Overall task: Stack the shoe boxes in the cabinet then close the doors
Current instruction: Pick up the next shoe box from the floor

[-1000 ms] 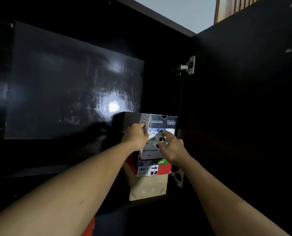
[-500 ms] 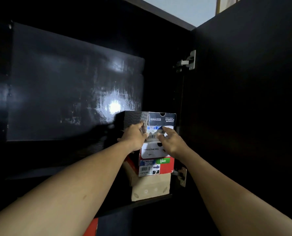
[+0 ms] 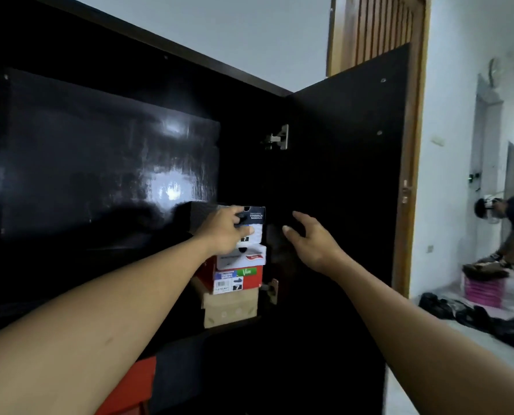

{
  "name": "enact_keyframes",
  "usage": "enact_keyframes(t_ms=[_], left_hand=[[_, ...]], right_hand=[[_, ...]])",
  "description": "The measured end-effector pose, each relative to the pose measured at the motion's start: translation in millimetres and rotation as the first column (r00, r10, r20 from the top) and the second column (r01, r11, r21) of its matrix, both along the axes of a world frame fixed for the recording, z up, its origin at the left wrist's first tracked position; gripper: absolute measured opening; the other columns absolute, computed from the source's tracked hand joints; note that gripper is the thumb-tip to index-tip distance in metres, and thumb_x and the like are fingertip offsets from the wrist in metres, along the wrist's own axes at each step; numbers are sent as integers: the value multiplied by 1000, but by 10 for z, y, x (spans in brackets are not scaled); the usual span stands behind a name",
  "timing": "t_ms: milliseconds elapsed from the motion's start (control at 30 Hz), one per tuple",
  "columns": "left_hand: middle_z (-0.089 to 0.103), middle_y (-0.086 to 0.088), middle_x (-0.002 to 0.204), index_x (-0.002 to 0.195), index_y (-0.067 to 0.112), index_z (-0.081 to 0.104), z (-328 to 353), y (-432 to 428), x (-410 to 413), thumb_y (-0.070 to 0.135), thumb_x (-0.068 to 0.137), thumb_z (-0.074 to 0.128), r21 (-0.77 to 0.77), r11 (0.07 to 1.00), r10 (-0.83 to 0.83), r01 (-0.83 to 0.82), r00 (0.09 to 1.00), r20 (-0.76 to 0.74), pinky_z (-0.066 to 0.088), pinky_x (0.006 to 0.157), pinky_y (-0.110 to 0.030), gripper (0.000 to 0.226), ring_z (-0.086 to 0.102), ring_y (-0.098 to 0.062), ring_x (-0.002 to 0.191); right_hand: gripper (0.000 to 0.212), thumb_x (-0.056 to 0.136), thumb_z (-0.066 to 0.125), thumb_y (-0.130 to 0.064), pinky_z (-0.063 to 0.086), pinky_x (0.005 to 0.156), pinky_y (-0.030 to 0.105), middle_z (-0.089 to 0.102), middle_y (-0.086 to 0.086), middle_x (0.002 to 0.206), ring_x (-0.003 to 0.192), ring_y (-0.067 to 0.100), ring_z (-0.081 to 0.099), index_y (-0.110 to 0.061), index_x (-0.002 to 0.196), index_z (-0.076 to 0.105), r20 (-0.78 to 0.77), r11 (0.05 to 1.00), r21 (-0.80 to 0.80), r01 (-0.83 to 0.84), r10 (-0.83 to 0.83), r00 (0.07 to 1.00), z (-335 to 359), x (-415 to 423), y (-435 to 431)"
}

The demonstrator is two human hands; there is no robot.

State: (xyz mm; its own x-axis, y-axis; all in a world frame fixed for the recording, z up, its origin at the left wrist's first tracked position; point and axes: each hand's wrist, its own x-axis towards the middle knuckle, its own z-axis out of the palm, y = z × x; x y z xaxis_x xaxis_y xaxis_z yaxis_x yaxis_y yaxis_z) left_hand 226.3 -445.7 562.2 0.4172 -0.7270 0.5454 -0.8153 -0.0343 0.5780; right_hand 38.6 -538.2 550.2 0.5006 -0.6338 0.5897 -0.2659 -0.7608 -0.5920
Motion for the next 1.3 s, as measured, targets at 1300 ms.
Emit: enact_keyframes(t_ms=[1300], left_hand=[[59, -5, 136, 149, 23, 41, -3151, 121, -4126, 41, 83, 77, 511, 450, -738, 732, 627, -249, 47, 102, -37, 77, 58, -24, 119]], right_hand=[[66, 100, 60, -32, 38, 111, 40, 37, 13, 157, 142, 28, 40, -12, 155, 30, -386, 502, 375, 779, -680, 624, -2582, -4354, 1735]])
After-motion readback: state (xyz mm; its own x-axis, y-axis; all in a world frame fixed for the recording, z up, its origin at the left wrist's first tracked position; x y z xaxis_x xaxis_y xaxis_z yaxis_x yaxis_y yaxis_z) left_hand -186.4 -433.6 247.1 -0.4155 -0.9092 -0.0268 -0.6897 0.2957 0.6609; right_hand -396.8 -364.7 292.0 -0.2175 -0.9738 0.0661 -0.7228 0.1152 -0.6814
